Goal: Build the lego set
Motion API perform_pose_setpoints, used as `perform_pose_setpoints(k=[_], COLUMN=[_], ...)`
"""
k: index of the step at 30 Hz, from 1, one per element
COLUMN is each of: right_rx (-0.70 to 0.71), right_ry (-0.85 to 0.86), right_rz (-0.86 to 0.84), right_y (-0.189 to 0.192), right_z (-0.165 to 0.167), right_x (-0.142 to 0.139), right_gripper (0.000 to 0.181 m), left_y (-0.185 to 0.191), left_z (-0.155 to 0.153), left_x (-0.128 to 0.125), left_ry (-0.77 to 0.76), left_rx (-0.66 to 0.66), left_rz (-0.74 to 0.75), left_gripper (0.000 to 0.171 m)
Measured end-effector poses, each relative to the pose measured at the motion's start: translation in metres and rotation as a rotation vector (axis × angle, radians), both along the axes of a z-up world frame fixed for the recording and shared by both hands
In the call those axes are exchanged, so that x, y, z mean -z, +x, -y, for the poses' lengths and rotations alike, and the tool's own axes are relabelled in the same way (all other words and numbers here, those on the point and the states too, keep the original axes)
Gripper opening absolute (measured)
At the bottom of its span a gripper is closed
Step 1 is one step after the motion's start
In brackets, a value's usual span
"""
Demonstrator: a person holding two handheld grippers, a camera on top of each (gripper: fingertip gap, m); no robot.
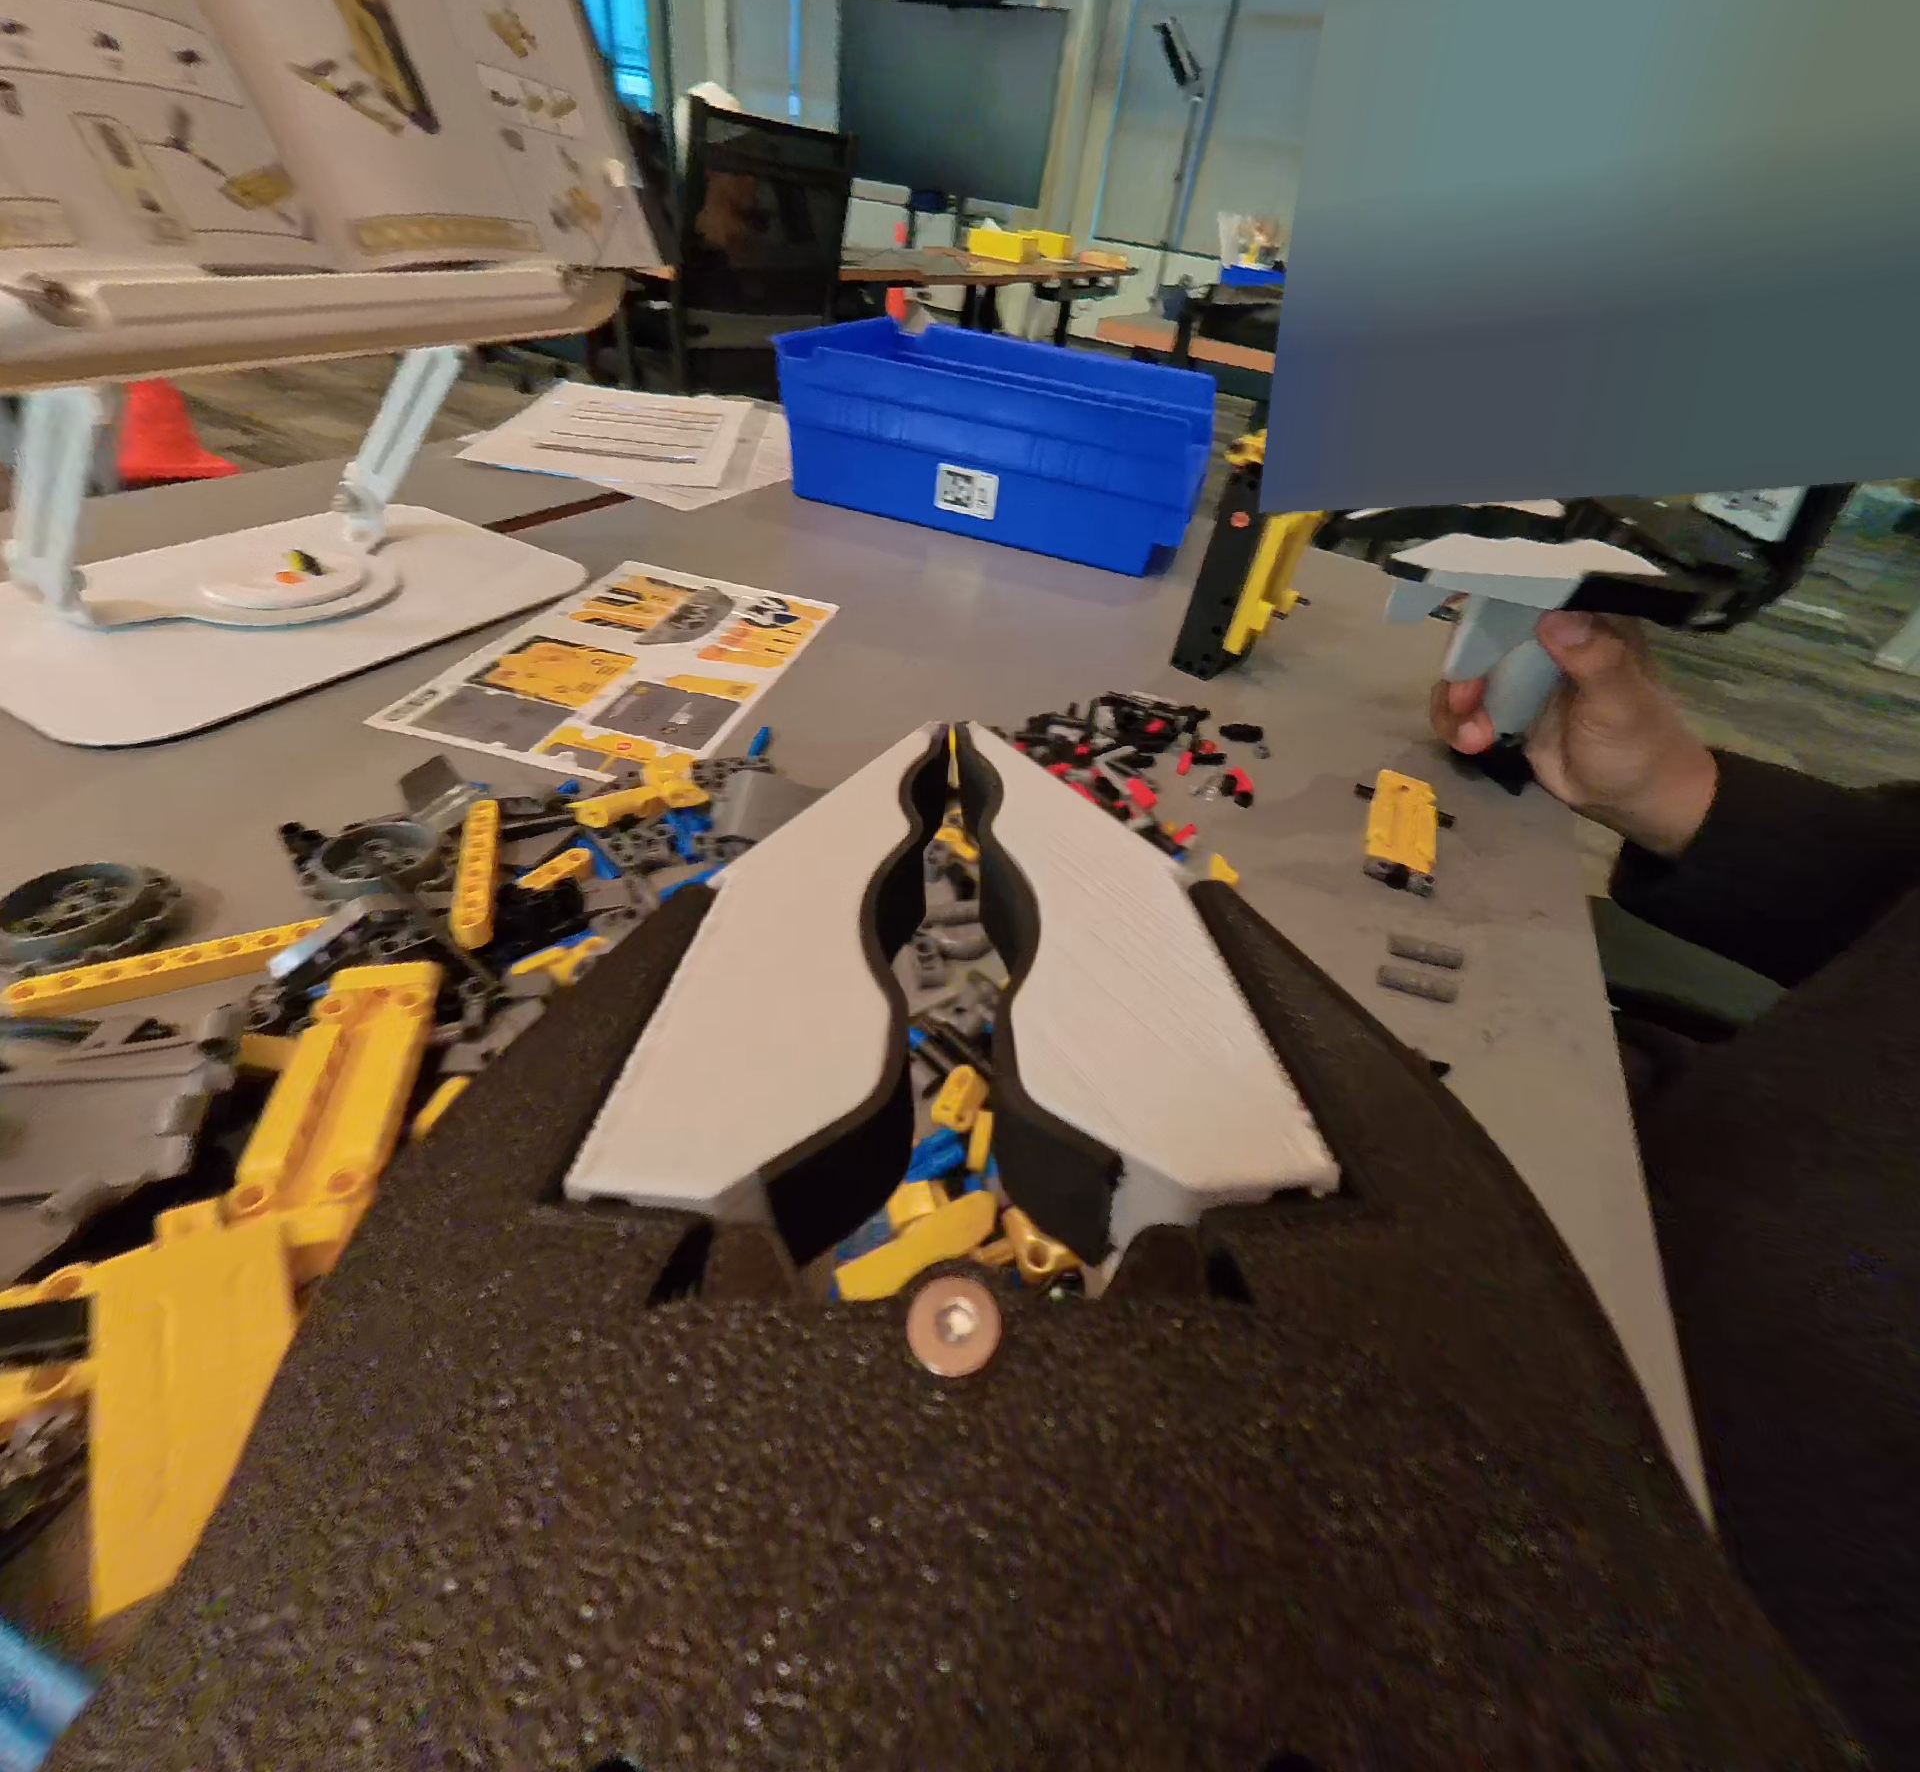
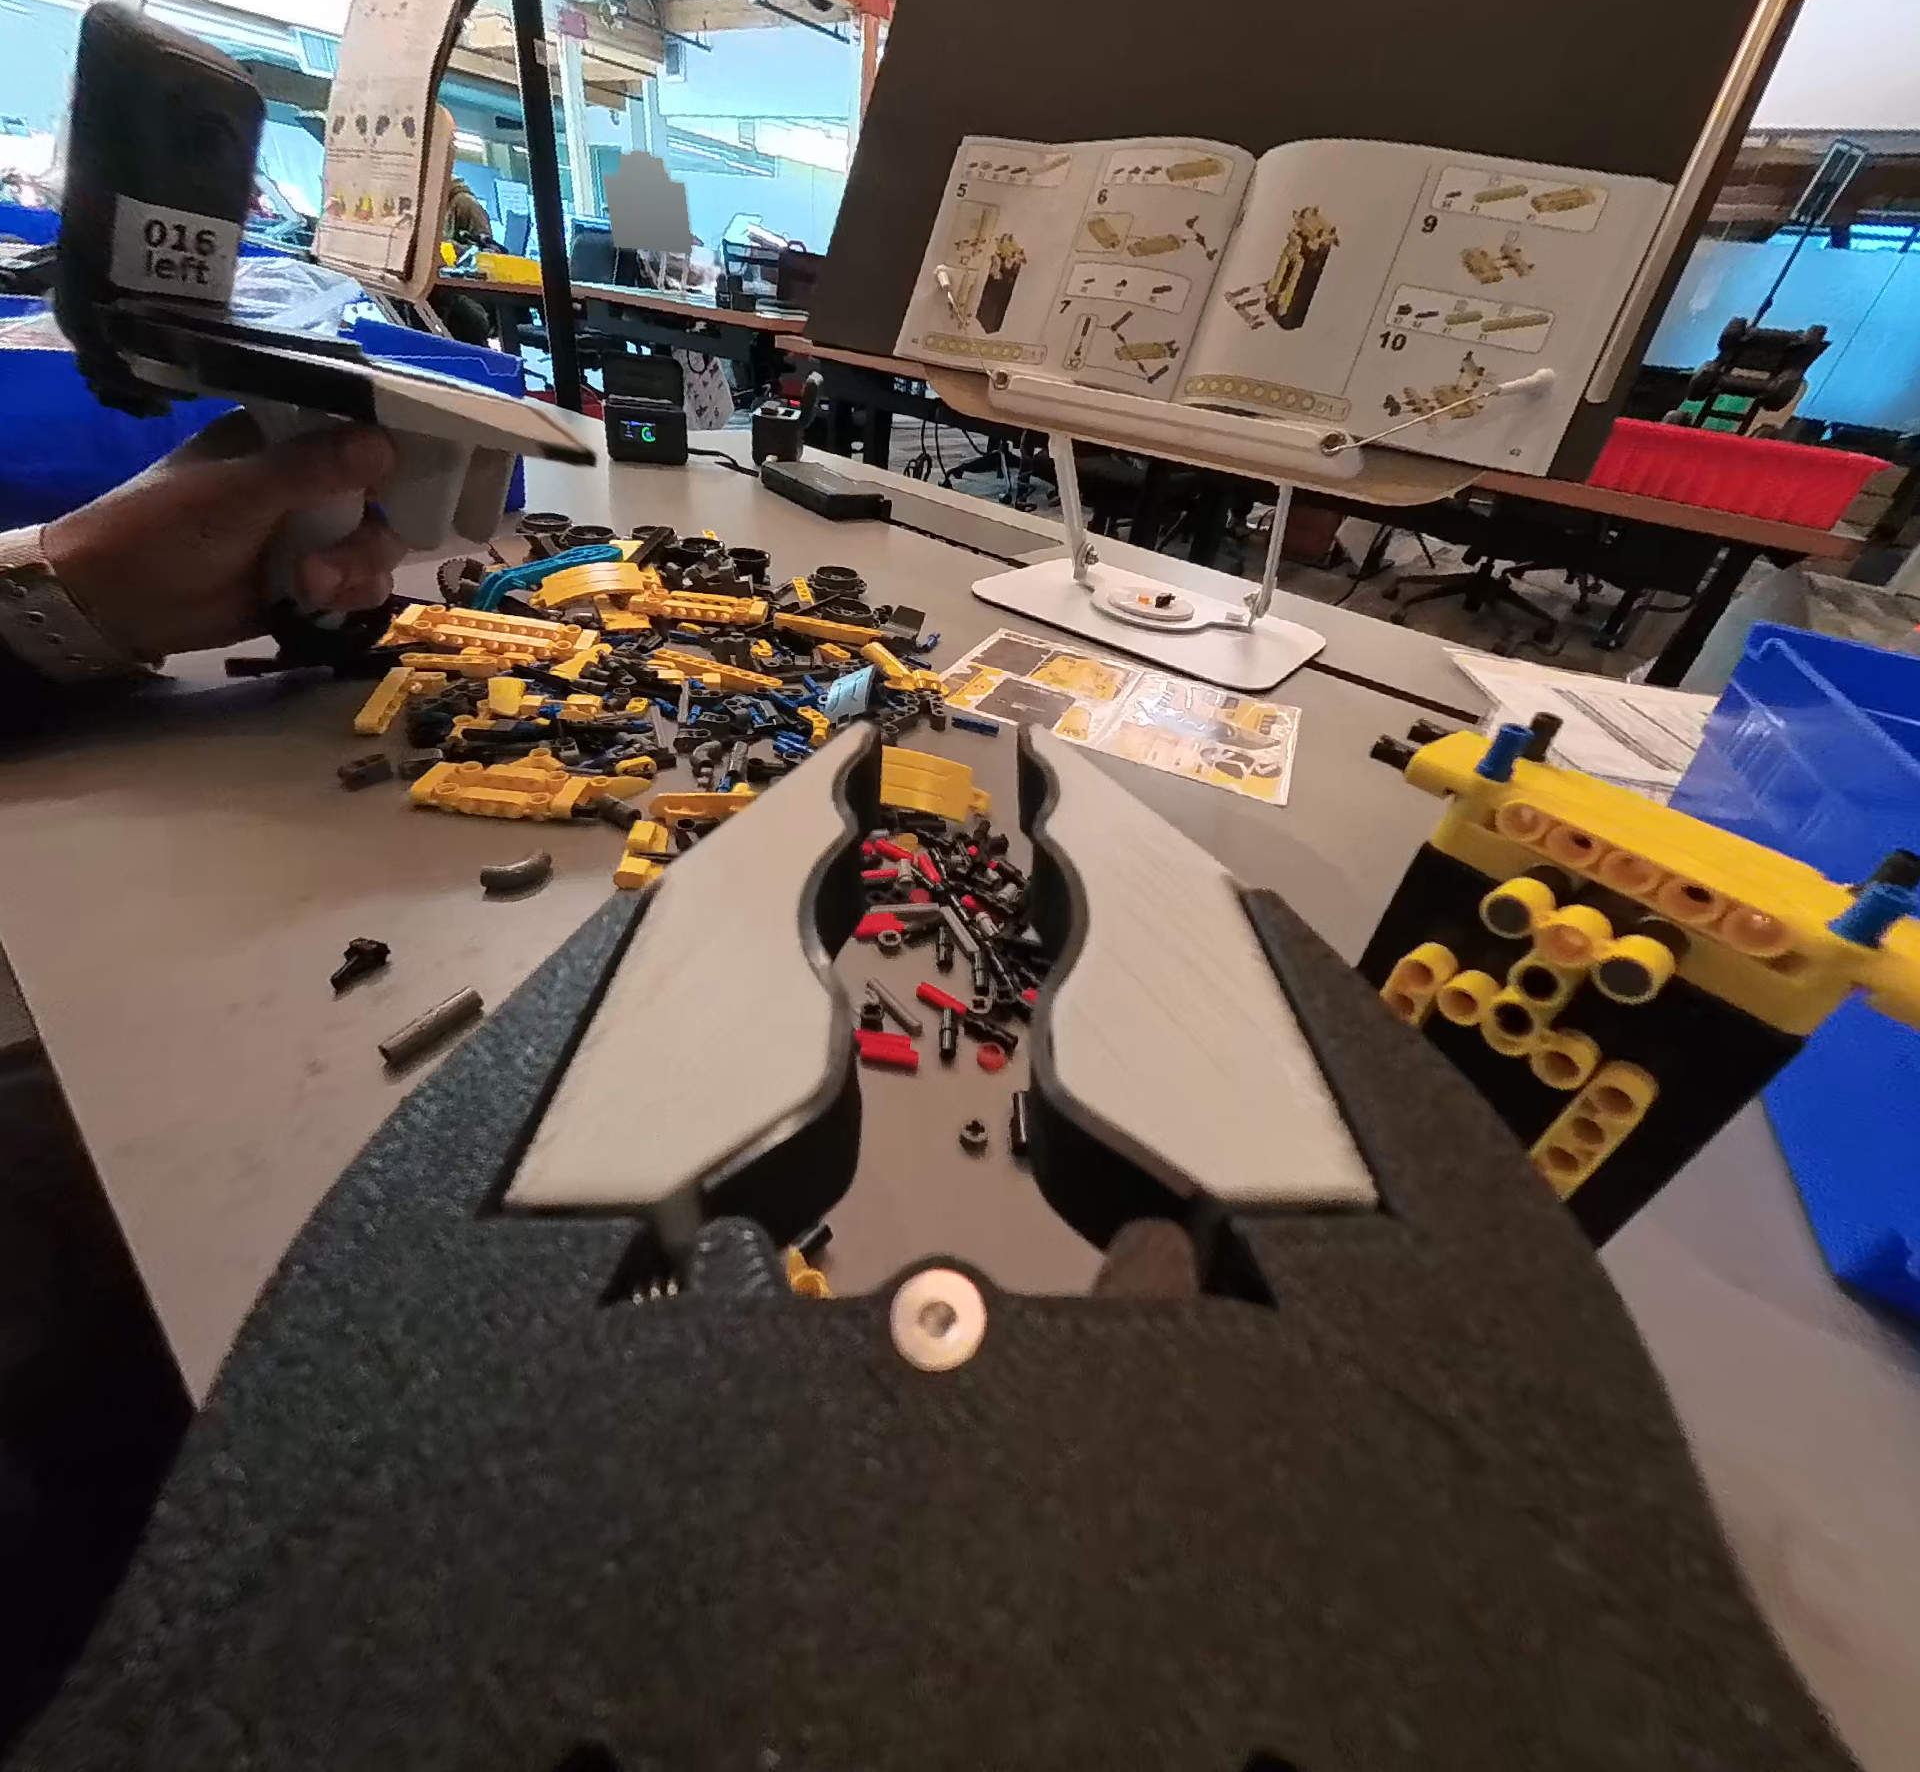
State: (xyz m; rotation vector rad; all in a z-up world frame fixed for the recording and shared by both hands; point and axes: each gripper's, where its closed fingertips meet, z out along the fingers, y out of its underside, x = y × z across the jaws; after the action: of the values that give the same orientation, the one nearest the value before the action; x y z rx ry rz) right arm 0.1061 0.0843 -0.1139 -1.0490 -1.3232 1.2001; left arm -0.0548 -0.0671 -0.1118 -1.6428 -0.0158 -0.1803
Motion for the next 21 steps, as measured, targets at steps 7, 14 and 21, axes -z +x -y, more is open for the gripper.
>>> perform_pose_setpoints(k=[7,14,21], right_rx=[0.006,-0.213,-0.144], right_ry=[0.019,-0.113,-0.151], right_rz=[0.029,0.416,0.558], right_y=[-0.003,0.002,0.011], right_z=[0.016,0.124,0.140], right_x=[0.001,0.057,0.091], right_gripper=[0.025,0.026,0.025], left_y=[0.072,0.132,0.151], left_z=[-0.005,0.010,0.005], left_x=[0.000,0.051,0.071], left_ry=[-0.092,-0.414,-0.483], left_rx=[0.270,0.447,0.495], left_rz=[0.058,-0.028,-0.025], left_gripper=[0.001,0.001,0.009])
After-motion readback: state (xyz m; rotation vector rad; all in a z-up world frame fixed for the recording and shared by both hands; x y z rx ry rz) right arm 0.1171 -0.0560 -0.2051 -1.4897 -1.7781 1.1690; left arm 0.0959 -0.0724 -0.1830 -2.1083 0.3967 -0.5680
